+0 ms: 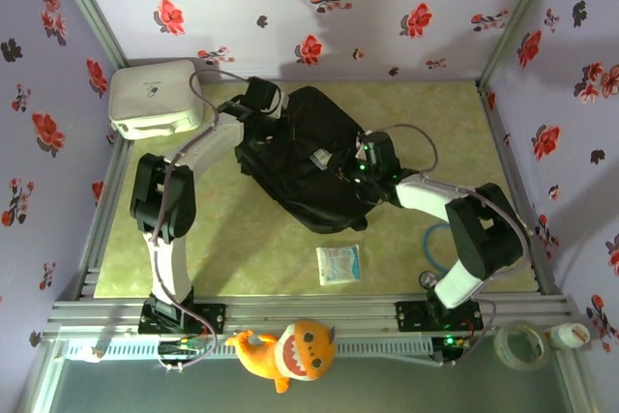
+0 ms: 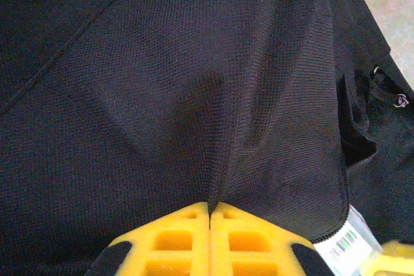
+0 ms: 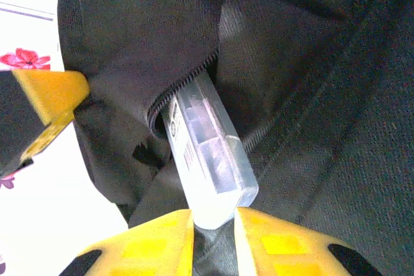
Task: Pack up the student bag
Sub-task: Close the student bag at the center of the table, then zip the student bag at the top-center of the table.
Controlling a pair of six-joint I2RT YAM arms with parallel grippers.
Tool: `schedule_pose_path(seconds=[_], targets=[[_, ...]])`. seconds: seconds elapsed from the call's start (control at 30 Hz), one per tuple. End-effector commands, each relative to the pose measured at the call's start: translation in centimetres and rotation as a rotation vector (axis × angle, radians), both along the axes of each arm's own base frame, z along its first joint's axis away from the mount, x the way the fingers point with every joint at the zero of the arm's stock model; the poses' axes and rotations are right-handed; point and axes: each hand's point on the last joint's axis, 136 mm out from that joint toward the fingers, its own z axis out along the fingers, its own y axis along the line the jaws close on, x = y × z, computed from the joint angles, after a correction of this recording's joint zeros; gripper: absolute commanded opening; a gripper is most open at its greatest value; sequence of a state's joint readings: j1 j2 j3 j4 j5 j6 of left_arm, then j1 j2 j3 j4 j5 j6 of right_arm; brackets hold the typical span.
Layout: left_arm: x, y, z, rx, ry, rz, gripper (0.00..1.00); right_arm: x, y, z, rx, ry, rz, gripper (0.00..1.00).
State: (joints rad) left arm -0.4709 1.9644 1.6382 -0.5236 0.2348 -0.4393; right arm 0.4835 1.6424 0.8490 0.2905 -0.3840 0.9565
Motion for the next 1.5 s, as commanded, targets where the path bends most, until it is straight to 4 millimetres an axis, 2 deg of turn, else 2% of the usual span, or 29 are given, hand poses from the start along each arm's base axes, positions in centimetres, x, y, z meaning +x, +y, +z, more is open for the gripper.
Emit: schedule_pose_path(seconds=[0.0,0.3,0.43,0.57,0.7,0.77,0.93,1.03,1.27,1.47], targets=[[0.2,0.0,-0.4,-0.019,0.012,-0.005,0.01,1.6,0.8,0.1,-0.02,-0.024,0.006,0.2],[0.0,-0.2,-0.2,-0.038,0.022,-0.007,0.01,5.1,3.5,-0.1,0.015,-0.047,0.033,0.14],[-0.1,-0.8,-0.4,-0.068,0.035,-0.023,0.03,5.9,3.9,-0.4,0.058,-0.059,0.033,0.14],[-0.3,-1.5,-0.5,-0.105,0.06,-0.04,0.11,5.9,4.0,0.1,0.103,-0.084,0.046,0.15],[-0.1,-1.0,0.2,-0.134,0.066,-0.027,0.25,5.0,3.7,1.4,0.136,-0.132,0.069,0.16],[0.1,-0.5,1.1,-0.163,0.058,-0.014,0.28,4.3,3.3,1.9,0.129,-0.156,0.076,0.19],[0.0,1.3,3.6,-0.236,0.02,0.04,0.42,2.8,1.8,1.5,0.068,-0.148,0.056,0.31],[-0.6,2.9,4.1,-0.264,0.012,0.088,0.49,2.2,0.8,1.7,0.015,-0.155,0.042,0.38],[-3.5,6.0,2.5,-0.304,0.03,0.189,0.55,0.3,-0.4,2.7,-0.243,-0.201,0.092,0.46],[-5.6,6.1,-0.2,-0.374,0.069,0.233,0.57,-1.1,1.3,3.9,-0.462,-0.267,0.257,0.5]])
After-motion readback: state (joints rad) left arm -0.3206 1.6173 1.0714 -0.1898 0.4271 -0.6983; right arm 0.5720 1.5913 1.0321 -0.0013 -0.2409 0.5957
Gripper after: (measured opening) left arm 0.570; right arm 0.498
